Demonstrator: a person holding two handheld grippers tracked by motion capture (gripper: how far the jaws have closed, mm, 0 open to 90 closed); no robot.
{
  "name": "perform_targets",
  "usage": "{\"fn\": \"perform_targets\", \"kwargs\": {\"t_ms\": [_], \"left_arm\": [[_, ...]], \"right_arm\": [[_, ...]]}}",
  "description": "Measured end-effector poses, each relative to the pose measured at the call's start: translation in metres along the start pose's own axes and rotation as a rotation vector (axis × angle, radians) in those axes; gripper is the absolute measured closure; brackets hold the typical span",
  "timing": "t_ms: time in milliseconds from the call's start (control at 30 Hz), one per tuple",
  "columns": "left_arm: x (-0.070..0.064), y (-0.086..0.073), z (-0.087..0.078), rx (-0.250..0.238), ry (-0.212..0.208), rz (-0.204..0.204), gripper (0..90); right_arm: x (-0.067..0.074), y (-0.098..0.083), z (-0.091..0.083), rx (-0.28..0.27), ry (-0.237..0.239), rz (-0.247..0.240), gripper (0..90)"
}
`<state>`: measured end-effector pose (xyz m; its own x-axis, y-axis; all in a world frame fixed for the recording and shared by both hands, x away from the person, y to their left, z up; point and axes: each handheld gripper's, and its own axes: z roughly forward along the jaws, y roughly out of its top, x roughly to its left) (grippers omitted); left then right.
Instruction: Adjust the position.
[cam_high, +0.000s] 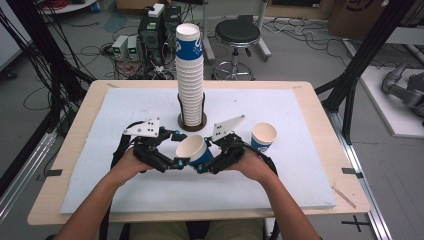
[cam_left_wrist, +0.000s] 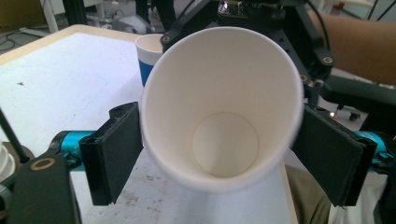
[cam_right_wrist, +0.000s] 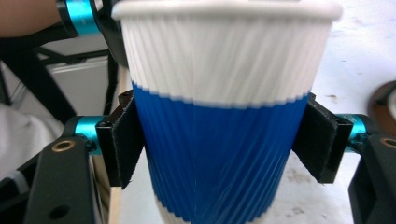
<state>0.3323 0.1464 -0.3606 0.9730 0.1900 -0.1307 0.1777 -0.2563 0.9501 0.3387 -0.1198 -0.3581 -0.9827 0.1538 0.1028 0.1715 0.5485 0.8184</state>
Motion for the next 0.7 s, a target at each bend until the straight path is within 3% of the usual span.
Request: {"fn": "perform_targets", "kwargs": {"t_ms": [100,233,300,400,533,700], "left_arm": [[0.005,-0.005,-0.010,-0.049,0.044,-0.024,17.5],[0.017,-0.022,-0.032,-0.163,0.231,-0.073,17.5],[0.022,-0.033,-0.043,-0.203,0.314,-0.081,17.5],[0.029,-0.045,-0.054,-0.221,0.413,-0.100,17.5],[0.032,-0.050,-0.060,-0.213,0.459,-0.092,17.5],[0.031,-0.048,-0.062,-0.220,0.467,-0.084,17.5]], "right_arm": [[-0.004,-0.008,-0.010,-0.049,-0.054,0.036,25.8],[-0.008,-0.022,-0.032,-0.186,-0.162,0.086,25.8],[-0.007,-0.027,-0.040,-0.220,-0.207,0.096,25.7],[-0.006,-0.031,-0.049,-0.250,-0.262,0.104,25.6],[-0.005,-0.033,-0.055,-0.267,-0.316,0.114,25.5],[-0.006,-0.032,-0.051,-0.264,-0.342,0.114,25.5]]}}
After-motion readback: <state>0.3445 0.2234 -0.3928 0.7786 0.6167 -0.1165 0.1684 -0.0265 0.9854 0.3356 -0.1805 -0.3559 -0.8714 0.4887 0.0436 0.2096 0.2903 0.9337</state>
